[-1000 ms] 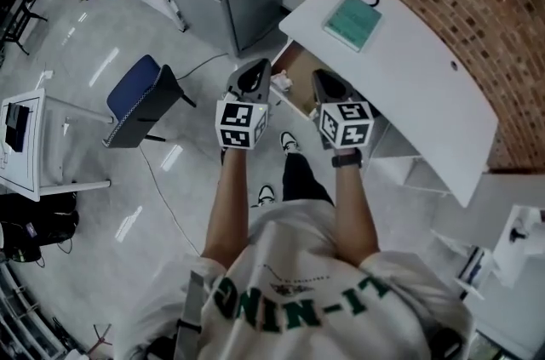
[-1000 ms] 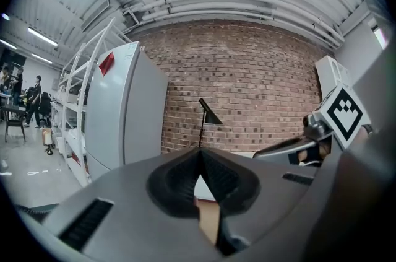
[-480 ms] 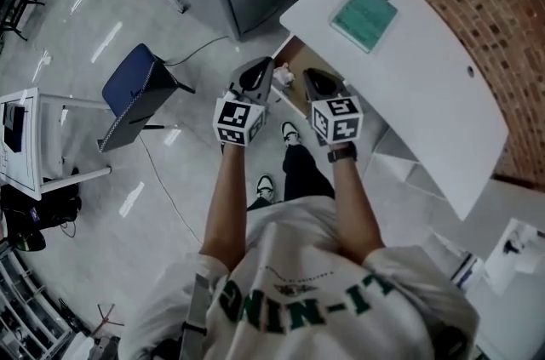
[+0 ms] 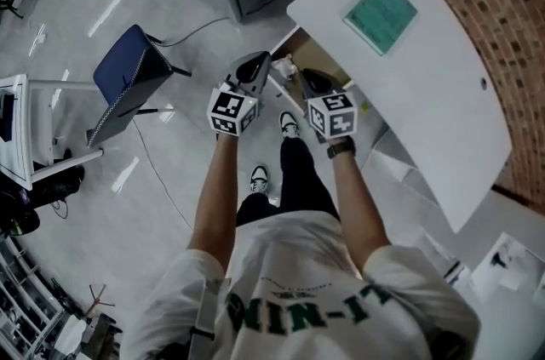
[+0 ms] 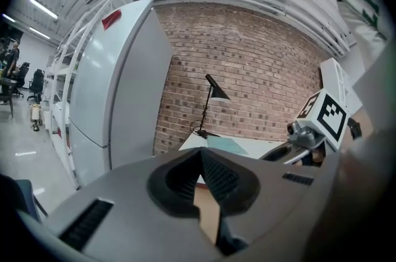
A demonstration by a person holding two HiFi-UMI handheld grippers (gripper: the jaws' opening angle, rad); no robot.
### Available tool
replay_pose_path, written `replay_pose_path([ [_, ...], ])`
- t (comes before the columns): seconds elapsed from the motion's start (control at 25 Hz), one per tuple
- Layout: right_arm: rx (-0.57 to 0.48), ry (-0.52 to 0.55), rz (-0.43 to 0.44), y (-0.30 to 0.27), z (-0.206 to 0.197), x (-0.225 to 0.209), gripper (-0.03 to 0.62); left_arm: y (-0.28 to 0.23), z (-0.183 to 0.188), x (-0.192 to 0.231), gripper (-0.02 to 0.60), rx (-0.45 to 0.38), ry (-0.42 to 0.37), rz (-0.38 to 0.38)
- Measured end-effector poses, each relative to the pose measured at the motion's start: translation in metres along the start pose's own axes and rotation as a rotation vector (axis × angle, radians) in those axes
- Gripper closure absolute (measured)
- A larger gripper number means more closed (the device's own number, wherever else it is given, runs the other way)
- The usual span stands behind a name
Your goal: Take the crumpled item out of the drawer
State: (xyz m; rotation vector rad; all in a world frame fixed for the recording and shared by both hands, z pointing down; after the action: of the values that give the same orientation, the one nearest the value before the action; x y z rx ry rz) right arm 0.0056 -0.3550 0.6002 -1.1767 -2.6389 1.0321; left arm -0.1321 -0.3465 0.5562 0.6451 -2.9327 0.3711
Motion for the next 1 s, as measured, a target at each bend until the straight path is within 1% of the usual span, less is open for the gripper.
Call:
replay_pose_path([
  [0.12,0.041,0.016,0.009,-0.026,-0.015,-0.007,0.585,-0.009,-0.021,0.008,0.584,0.020,0.003,-0.010],
  [0.32,0.116,0.037,0.020,-0.072,-0.043,-0.021,0.580,-0.021,-0.052,0.022,0.584,0.045,0.033,-0.020],
  [0.6,0.227,0.042,0.055,-0.138,-0.085,-0.038,0.534,-0.045,-0.092,0.050,0.586,0.084,0.068,-0.039],
  [0.76,0.288,0.053,0.052,-0.168,-0.110,-0.049,0.516,-0.055,-0.109,0.065,0.586,0.097,0.055,-0.051],
  [0.88,0.307,0.047,0.084,-0.201,-0.124,-0.054,0.508,-0.068,-0.122,0.081,0.586,0.095,0.042,-0.063],
  [1.0,0.347,0.060,0.097,-0.224,-0.143,-0.059,0.488,-0.077,-0.135,0.090,0.586,0.091,0.052,-0.071],
])
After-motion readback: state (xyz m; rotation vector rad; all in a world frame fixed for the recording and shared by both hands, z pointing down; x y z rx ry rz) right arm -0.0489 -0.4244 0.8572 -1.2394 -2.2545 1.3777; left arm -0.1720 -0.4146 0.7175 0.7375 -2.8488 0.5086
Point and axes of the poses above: the fingertips, and each gripper's own axes: y backward along the fingers, x to its left, z out of its top, the point moved 4 cm from there along y, backward along the fingers, and after that the axes turned 1 degree about -z, right-handed, at the moved point
